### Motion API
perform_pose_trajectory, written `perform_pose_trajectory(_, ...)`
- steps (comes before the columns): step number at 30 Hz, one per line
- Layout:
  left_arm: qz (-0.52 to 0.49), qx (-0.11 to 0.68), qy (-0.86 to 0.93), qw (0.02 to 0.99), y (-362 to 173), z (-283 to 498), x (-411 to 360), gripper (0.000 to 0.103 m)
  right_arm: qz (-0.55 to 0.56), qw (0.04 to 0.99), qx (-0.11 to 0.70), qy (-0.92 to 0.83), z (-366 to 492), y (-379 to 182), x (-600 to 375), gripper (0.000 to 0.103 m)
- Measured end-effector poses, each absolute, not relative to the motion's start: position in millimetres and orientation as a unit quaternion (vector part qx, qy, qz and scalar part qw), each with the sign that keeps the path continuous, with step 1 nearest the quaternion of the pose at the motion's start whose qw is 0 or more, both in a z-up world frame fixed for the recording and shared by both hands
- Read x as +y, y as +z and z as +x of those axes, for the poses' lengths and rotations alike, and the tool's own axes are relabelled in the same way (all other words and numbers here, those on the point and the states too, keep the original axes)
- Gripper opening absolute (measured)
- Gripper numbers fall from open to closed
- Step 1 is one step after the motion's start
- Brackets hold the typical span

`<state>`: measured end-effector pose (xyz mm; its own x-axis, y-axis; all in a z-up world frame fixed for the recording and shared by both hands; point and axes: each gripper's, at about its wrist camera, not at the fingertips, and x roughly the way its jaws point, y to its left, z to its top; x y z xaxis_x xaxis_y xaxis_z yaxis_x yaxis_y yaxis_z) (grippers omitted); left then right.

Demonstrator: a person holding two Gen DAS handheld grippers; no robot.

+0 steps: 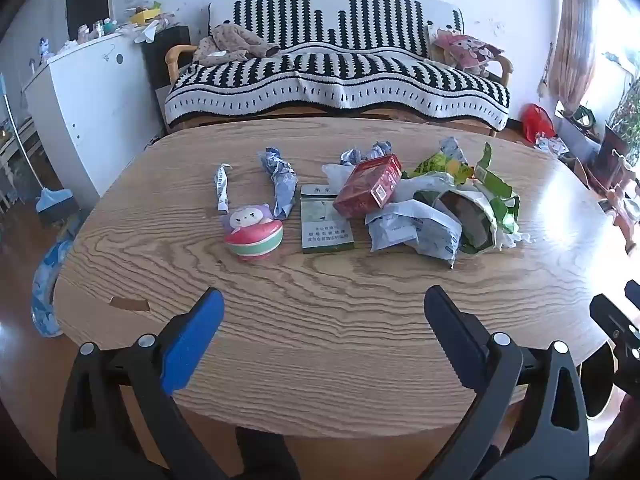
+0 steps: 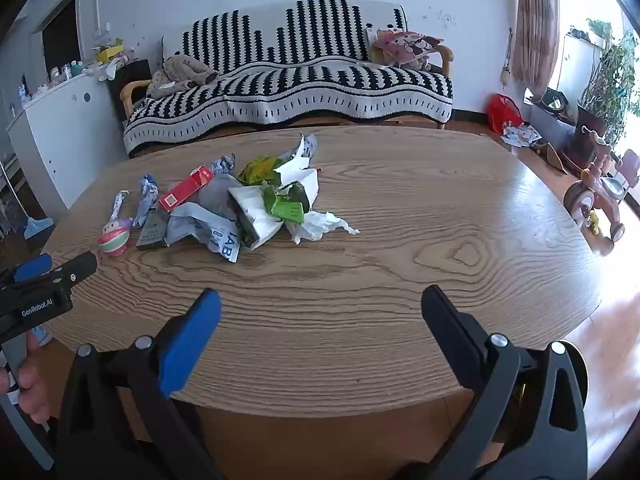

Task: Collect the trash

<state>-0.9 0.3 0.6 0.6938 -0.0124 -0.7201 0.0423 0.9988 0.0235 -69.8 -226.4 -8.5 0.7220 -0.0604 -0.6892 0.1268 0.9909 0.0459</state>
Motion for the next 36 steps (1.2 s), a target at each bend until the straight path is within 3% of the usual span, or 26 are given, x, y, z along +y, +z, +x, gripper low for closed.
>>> perform_pose_trajectory(36,0.016,0.392,-0.018,0.919,3.0,-2.1,1.3,0.098,0.036,0.928,0.367,-0.043,-71.4,-9.1,-220.6,0.097)
